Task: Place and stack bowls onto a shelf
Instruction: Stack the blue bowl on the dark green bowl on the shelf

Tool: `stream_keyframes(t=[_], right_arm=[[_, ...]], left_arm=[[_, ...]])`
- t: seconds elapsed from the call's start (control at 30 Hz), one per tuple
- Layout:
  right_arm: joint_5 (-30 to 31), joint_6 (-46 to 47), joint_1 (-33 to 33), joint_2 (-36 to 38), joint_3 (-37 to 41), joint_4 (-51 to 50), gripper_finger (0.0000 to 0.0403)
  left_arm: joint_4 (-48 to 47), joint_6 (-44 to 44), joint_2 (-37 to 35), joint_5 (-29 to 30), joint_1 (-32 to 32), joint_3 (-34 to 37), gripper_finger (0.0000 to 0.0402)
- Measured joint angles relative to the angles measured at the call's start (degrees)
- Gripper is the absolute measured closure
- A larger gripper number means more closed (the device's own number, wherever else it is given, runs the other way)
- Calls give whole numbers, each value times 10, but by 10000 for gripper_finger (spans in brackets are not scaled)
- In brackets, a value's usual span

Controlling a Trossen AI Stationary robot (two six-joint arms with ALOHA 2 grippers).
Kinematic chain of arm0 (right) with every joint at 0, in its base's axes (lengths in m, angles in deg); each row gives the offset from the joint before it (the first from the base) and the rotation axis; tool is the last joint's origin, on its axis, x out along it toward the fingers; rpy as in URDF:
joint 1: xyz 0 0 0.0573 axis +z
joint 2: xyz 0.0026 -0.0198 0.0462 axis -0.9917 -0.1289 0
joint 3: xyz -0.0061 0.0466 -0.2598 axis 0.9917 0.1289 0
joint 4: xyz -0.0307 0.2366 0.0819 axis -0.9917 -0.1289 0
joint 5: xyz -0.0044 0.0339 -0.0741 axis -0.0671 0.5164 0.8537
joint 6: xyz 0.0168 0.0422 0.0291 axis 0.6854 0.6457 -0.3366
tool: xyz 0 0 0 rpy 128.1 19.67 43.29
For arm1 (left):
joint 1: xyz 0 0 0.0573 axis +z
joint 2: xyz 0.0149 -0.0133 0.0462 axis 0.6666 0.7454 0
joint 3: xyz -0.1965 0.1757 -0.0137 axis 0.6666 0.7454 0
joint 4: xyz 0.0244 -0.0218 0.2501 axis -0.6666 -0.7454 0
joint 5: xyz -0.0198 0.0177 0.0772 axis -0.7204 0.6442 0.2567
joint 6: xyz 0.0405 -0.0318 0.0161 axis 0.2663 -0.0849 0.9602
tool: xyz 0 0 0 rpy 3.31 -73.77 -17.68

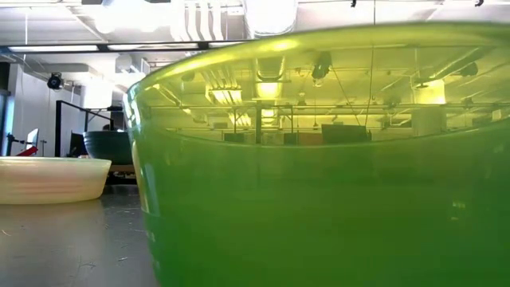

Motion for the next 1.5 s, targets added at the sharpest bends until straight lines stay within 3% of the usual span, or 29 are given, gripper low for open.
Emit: stream_keyframes(t=[0.3, 0.6, 0.8, 1.13, 1.5], right_arm=[[89, 40, -17, 27, 1, -18, 177], [115, 69, -38, 86, 1, -139, 170], [264, 103, -40, 113, 1, -207, 174], [404, 209, -51, 134, 1, -299, 174], [417, 211, -58, 133, 2, -314, 174]], left_arm=[[-5, -8, 0, 8, 2, 0, 402], [-39, -42, 0, 92, 17, 0, 401], [-78, -64, 0, 117, 51, 0, 401], [-252, -111, -1, 142, 148, 0, 401], [-492, -172, -32, 291, 262, 0, 401]])
